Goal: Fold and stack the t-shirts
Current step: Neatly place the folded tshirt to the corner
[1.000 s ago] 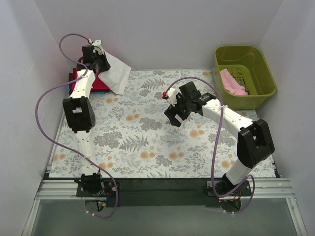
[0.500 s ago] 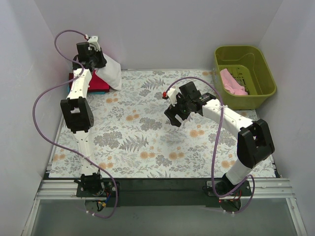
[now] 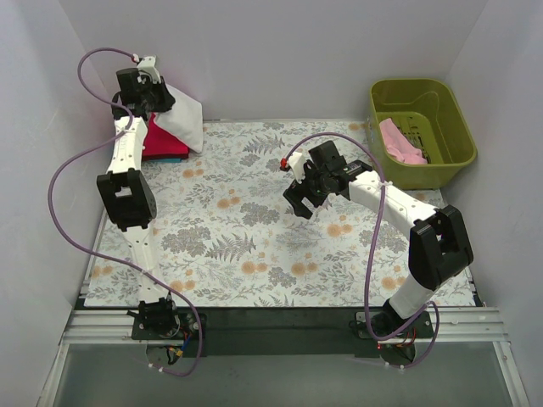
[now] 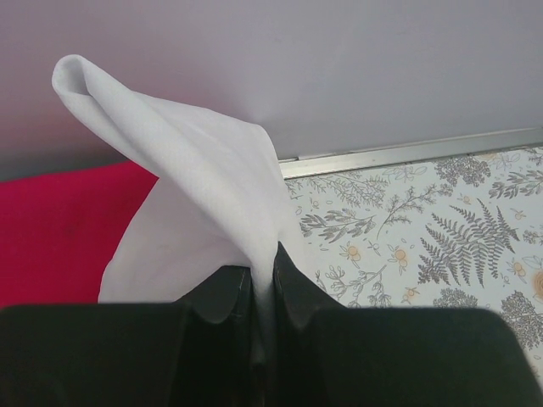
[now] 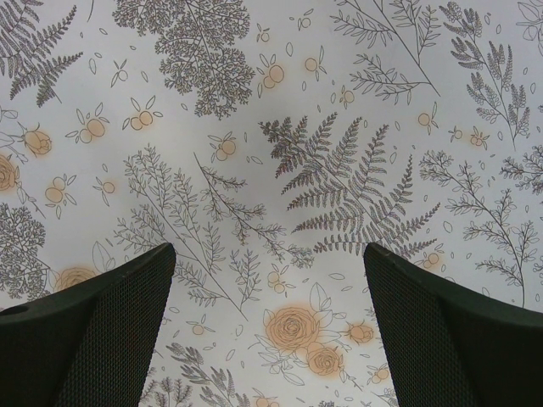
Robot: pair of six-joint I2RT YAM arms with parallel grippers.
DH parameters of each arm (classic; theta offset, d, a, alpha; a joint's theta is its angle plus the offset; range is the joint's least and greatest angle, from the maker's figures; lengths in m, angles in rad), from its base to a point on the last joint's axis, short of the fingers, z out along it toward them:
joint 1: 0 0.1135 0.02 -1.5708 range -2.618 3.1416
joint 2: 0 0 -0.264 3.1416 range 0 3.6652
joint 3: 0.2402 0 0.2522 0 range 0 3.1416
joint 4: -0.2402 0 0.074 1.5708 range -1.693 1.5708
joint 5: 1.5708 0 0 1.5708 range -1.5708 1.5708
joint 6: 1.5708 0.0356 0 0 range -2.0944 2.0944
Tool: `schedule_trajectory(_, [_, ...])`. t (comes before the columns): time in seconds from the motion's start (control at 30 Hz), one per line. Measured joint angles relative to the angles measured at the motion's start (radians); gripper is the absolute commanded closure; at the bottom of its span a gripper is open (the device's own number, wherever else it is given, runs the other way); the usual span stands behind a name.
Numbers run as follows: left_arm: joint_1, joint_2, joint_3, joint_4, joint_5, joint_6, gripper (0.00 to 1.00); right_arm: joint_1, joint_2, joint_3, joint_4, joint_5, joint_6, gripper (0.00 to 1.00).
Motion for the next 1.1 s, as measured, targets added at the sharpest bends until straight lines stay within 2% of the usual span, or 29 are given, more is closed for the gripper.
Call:
schedule_trajectory(0.33, [0.026, 0.000, 0.025, -0.022, 0.015, 0.010, 1.00, 0.000, 0.000, 0.000, 0.000, -0.001, 0.000, 0.02])
schedule_trajectory(0.67, [0.089, 0.008, 0.054, -0.073, 0.076, 0.087, 1.00, -0.003, 0.005, 0.000, -0.005, -0.006, 0.000, 0.02])
schedule_trajectory(1.1, [0.177, 0.142, 0.097, -0.065, 0.106, 0.188, 1.00, -0.004, 0.034, 0.011, -0.026, -0.010, 0.000, 0.02])
